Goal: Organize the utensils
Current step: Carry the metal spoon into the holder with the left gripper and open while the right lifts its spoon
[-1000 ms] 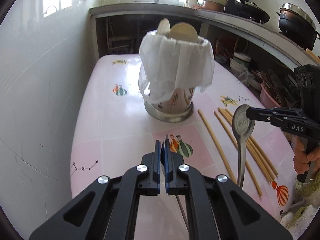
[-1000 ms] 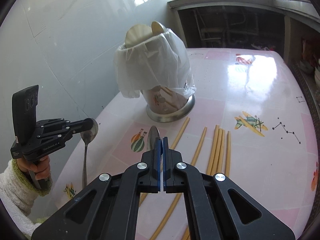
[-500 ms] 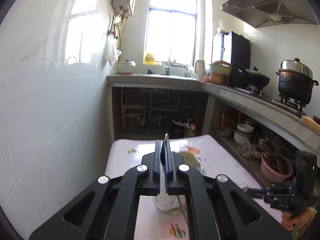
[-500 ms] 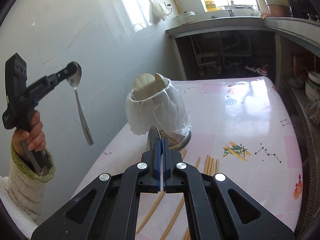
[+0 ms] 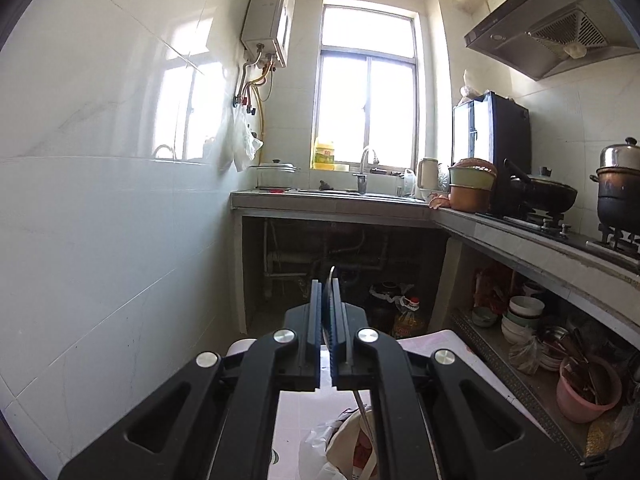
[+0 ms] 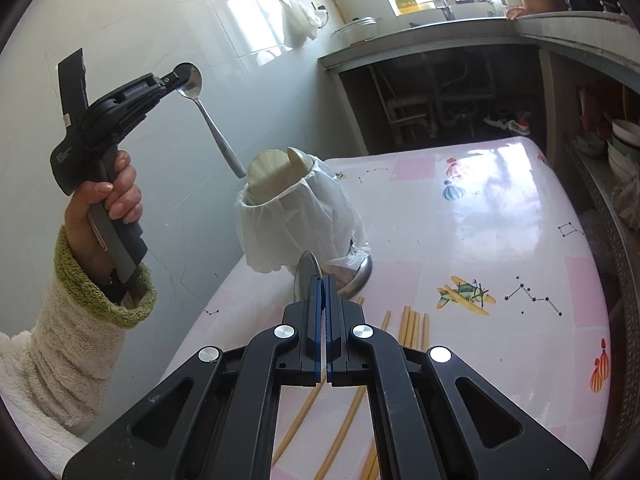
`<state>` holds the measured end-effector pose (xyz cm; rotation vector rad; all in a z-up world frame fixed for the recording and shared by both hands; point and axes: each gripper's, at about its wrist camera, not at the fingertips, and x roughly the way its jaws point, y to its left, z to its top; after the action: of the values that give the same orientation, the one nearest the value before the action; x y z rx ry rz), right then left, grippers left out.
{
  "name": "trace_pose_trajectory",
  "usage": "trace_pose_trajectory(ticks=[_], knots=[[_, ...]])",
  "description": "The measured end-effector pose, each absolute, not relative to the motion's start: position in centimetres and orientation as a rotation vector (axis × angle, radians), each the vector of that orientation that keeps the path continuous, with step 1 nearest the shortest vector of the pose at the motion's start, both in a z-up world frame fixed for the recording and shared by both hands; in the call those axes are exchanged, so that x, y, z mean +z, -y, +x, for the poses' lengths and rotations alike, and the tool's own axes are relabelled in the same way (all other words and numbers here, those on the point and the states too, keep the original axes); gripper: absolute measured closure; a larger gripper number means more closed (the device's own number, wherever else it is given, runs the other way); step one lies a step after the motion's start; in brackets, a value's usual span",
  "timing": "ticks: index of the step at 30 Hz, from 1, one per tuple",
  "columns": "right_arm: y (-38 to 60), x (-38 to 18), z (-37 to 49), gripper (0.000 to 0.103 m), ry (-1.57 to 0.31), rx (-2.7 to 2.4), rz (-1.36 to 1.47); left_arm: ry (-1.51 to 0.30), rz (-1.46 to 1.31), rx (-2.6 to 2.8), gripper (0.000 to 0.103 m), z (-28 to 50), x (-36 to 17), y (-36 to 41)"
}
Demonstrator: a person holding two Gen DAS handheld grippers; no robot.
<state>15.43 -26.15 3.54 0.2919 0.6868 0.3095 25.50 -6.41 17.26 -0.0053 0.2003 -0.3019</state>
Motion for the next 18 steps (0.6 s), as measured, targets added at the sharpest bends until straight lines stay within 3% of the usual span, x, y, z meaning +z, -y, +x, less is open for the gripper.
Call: trace_pose_trajectory(ticks=[18], knots=[[25.7,2.7,16.1,0.103,-0.716,0.320,0.307,-0.260,0.238,-0.301,0.101,25.4,8.0,9.0]])
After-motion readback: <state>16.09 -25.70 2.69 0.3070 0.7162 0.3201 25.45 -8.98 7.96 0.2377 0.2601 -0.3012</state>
